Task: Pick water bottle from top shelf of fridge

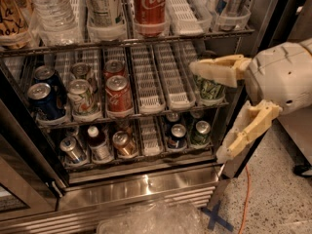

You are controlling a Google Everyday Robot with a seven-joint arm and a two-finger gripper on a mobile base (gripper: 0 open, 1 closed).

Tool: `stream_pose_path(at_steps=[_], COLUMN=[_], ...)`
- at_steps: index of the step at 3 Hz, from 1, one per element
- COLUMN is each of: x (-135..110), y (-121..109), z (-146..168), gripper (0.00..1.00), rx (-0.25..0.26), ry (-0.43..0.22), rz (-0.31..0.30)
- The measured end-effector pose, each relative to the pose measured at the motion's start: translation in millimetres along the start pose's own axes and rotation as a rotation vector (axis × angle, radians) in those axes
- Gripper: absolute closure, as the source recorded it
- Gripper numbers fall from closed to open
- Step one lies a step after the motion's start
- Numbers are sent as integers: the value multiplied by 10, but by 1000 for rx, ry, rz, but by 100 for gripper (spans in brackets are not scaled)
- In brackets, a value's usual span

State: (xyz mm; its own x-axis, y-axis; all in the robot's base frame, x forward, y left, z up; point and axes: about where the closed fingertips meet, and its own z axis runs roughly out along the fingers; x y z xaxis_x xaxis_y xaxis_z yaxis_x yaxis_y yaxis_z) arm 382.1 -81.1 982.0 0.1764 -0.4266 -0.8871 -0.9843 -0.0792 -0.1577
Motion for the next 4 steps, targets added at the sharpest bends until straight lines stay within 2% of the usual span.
stream_pose_path(at_steps=[2, 3, 4], x=[-49, -216, -479], y=[12, 30, -114], z=[30, 235, 562], gripper=[0, 0, 0], rx=[6, 11, -21], ry=[-17, -87, -191], rz=[-5, -27, -56])
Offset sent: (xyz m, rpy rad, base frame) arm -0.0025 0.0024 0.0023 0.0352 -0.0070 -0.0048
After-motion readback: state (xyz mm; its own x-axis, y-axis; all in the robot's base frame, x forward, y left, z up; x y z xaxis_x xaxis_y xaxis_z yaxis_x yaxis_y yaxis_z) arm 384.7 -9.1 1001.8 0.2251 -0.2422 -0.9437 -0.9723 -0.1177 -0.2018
